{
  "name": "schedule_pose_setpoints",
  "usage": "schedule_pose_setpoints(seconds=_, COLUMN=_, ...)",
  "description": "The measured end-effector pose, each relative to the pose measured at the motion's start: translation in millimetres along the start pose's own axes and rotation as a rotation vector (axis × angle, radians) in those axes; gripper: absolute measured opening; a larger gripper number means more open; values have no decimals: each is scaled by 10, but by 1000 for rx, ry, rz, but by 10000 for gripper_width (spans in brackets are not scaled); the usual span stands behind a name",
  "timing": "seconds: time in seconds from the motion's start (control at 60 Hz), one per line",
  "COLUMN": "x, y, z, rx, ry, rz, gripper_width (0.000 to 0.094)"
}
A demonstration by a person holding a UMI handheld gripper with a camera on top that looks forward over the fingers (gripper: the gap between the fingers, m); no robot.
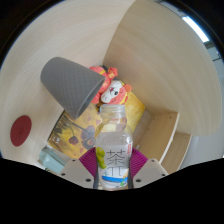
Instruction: Pour water
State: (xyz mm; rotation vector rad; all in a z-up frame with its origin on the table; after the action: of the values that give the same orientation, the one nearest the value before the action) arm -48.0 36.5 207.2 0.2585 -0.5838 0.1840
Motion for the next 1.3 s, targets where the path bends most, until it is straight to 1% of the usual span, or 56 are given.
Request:
schedule_pose_setpoints(seconds=0.05, x=128, y=28, z=71, rx=-1, ry=144, rz=-48, gripper_width=393)
schedule_pose_setpoints(seconds=0.133, x=368, y=23, z=172, rx=-18, ry=490, rz=-134, gripper_width=393)
schedule_pose_setpoints(seconds=0.167, x=449, y=5, z=234, rx=-11, ry=641, rz=-183, gripper_width=396)
schedule_pose_setpoints(seconds=0.317, x=884, y=-59, z=303, rx=29, ry=1301, rz=-314, gripper_width=394)
schedule_pose_setpoints(seconds=0.4, x=990, y=-133, z=160, rx=12, ry=1639, rz=-357, gripper_width=395)
schedule_pose_setpoints(seconds=0.467, x=944, y=-186, z=-46, rx=-38, ry=1885, rz=-375, gripper_width=395)
schedule_pose_setpoints(seconds=0.483, x=819, y=-211, z=-80, rx=-24, ry=1933, rz=-410, gripper_width=394)
schedule_pose_setpoints(seconds=0.517, x=837, y=-214, z=-235, rx=-61, ry=2025, rz=-390, gripper_width=393)
schedule_pose_setpoints(seconds=0.55, x=810, y=-239, z=-372, rx=-83, ry=2089, rz=-400, gripper_width=394)
schedule_pose_setpoints(seconds=0.583, x=762, y=-262, z=-522, rx=-108, ry=2130, rz=-415, gripper_width=395)
schedule_pose_setpoints(seconds=0.65, x=601, y=-273, z=-786, rx=-172, ry=2189, rz=-413, gripper_width=393)
schedule_pose_setpoints(seconds=0.667, x=492, y=-292, z=-829, rx=-174, ry=2198, rz=-438, gripper_width=394)
schedule_pose_setpoints(seconds=0.717, x=398, y=-319, z=-1027, rx=-217, ry=2200, rz=-451, gripper_width=394)
schedule_pose_setpoints(seconds=0.8, x=251, y=-338, z=-1239, rx=-254, ry=2192, rz=-456, gripper_width=394)
schedule_pose_setpoints(seconds=0.817, x=205, y=-350, z=-1265, rx=-262, ry=2192, rz=-469, gripper_width=392)
schedule_pose_setpoints(seconds=1.0, x=10, y=-397, z=-1524, rx=-293, ry=2177, rz=-497, gripper_width=396)
schedule_pose_setpoints(seconds=1.017, x=24, y=-385, z=-1514, rx=-272, ry=2175, rz=-486, gripper_width=395)
schedule_pose_setpoints(seconds=1.117, x=13, y=-418, z=-1526, rx=-270, ry=2169, rz=-496, gripper_width=396)
schedule_pose_setpoints(seconds=1.233, x=13, y=-428, z=-1526, rx=-272, ry=2157, rz=-509, gripper_width=461)
schedule_pose_setpoints(seconds=1.3, x=18, y=-427, z=-1533, rx=-275, ry=2163, rz=-520, gripper_width=522)
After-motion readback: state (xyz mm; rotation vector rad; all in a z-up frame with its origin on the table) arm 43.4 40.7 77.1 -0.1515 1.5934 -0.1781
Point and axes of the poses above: the point between the fingertips, and its own axes, seen from behind it with the camera up: z to the right, x down, y forward, the way the camera looks, the point moved 2 cm from there along -y, backward, against the way the camera looks
